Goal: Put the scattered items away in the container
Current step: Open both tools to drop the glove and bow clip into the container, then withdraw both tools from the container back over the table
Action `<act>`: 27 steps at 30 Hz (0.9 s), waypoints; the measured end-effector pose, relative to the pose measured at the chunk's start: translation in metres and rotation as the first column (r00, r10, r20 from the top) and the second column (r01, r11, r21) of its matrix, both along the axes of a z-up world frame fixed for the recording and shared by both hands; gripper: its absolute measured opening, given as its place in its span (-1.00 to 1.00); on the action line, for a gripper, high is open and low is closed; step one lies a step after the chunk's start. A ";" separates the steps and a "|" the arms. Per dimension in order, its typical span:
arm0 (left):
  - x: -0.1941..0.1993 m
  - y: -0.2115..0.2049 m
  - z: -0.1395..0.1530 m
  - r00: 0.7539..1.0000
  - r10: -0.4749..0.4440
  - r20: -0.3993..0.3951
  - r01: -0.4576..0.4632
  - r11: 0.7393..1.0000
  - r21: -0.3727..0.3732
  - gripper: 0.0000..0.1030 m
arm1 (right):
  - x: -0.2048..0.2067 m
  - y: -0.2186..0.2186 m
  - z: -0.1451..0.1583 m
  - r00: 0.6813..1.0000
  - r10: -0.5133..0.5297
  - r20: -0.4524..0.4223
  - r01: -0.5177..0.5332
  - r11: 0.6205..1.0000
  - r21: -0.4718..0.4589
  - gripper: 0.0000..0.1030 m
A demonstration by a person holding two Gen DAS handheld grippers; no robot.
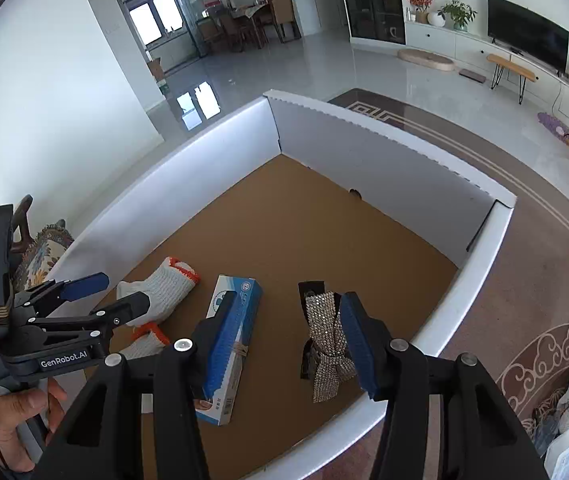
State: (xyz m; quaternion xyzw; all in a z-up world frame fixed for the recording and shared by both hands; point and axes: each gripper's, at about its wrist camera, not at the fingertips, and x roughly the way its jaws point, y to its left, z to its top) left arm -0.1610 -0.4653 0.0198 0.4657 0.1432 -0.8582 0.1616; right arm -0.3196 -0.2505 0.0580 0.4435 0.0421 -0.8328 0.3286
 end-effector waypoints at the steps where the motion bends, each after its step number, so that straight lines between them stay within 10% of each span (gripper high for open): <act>1: 0.007 0.012 0.010 0.999 -0.015 -0.028 0.014 1.000 -0.013 0.54 | 0.010 0.014 0.007 1.000 -0.018 -0.026 0.017 0.999 -0.029 0.02; 9: 0.073 0.180 0.067 0.913 -0.359 -0.194 0.347 0.933 -0.097 1.00 | 0.130 0.191 -0.012 0.966 -0.217 -0.139 0.217 0.976 -0.013 0.04; 17: 0.088 0.348 -0.030 0.841 -0.526 -0.127 0.536 0.842 0.065 1.00 | 0.232 0.399 -0.089 0.818 -0.574 -0.051 0.575 0.808 0.128 0.05; 27: 0.094 0.413 -0.078 0.824 -0.565 -0.051 0.566 0.825 0.002 1.00 | 0.254 0.458 -0.102 0.734 -0.672 -0.098 0.679 0.725 0.111 0.05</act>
